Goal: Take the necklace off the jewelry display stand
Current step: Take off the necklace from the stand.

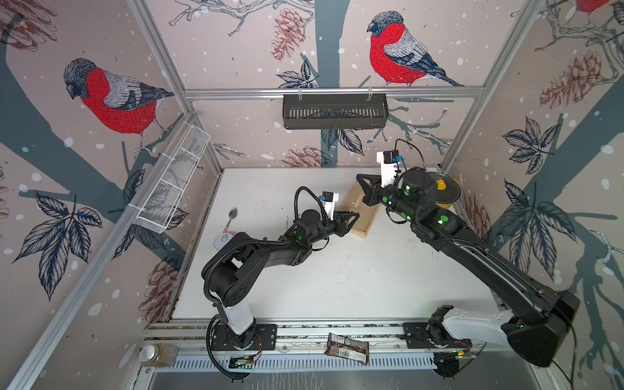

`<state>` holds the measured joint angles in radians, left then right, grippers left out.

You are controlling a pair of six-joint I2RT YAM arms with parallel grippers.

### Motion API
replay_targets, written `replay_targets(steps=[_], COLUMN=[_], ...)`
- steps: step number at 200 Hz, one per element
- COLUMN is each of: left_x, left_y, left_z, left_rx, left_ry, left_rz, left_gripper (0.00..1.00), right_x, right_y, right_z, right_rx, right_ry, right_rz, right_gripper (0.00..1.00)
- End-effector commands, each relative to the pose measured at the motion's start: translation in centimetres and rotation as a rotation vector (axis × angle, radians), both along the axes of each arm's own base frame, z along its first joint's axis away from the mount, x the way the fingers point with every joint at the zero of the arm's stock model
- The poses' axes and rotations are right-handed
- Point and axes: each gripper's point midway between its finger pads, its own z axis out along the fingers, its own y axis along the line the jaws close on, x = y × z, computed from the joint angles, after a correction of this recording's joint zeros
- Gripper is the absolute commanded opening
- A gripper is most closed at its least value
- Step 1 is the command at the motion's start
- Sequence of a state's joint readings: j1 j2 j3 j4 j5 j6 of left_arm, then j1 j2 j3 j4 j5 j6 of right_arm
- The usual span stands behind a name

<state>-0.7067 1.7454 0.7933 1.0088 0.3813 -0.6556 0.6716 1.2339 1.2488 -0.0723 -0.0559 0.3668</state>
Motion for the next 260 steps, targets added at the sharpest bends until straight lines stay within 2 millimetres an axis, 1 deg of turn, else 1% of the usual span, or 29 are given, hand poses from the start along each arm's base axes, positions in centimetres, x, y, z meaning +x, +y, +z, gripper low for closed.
replay_targets(steps=[1, 38, 86, 113, 150, 171, 173, 175, 192, 217, 233, 260], left_x=[0.1, 0.0, -0.2, -0.3, -0.8, -1.2, -1.3, -1.3, -1.6, -2.3, -2.8, -3.8], left_y=[-0.1, 0.1, 0.1, 0.1, 0.4, 0.7, 0.8, 0.8, 1.3, 2.0, 2.7, 3.8], left_z=[1.7, 1.8, 1.9, 1.8, 1.7, 1.2, 1.2, 1.1, 0.4, -0.6, -1.4, -2.1], left_rx=[-0.048, -0.046, -0.037, -0.033, -0.021, 0.0, 0.002, 0.005, 0.029, 0.06, 0.08, 0.095], left_ry=[-0.059, -0.063, -0.057, -0.047, -0.031, -0.007, -0.004, -0.001, 0.027, 0.07, 0.097, 0.121], left_rz=[-0.001, 0.006, 0.001, -0.007, -0.016, -0.014, -0.014, -0.012, -0.006, 0.0, 0.015, 0.03], left_gripper=[0.3, 0.21, 0.04, 0.0, 0.0, 0.0, 0.0, 0.0, 0.0, 0.0, 0.0, 0.0], right_x=[-0.2, -0.2, -0.1, 0.2, 0.8, 0.9, 1.3, 1.4, 1.6, 1.9, 2.0, 2.0], right_y=[0.2, 0.2, 0.2, 0.2, -0.2, -0.5, -0.1, -0.1, 0.1, 0.5, 0.6, 0.9], right_z=[1.3, 1.1, 1.0, 0.8, 0.4, 0.2, -0.5, -0.8, -1.4, -2.9, -3.7, -5.0], right_rx=[0.034, 0.029, 0.027, 0.026, 0.032, 0.038, 0.027, 0.023, 0.019, 0.006, 0.003, 0.002], right_ry=[-0.026, -0.022, -0.023, -0.015, 0.005, 0.021, 0.037, 0.042, 0.06, 0.097, 0.114, 0.138], right_rz=[0.013, 0.011, 0.004, -0.009, -0.049, -0.068, -0.069, -0.069, -0.07, -0.07, -0.076, -0.077], right_gripper=[0.03, 0.03, 0.03, 0.04, 0.06, 0.06, 0.06, 0.06, 0.06, 0.06, 0.06, 0.06])
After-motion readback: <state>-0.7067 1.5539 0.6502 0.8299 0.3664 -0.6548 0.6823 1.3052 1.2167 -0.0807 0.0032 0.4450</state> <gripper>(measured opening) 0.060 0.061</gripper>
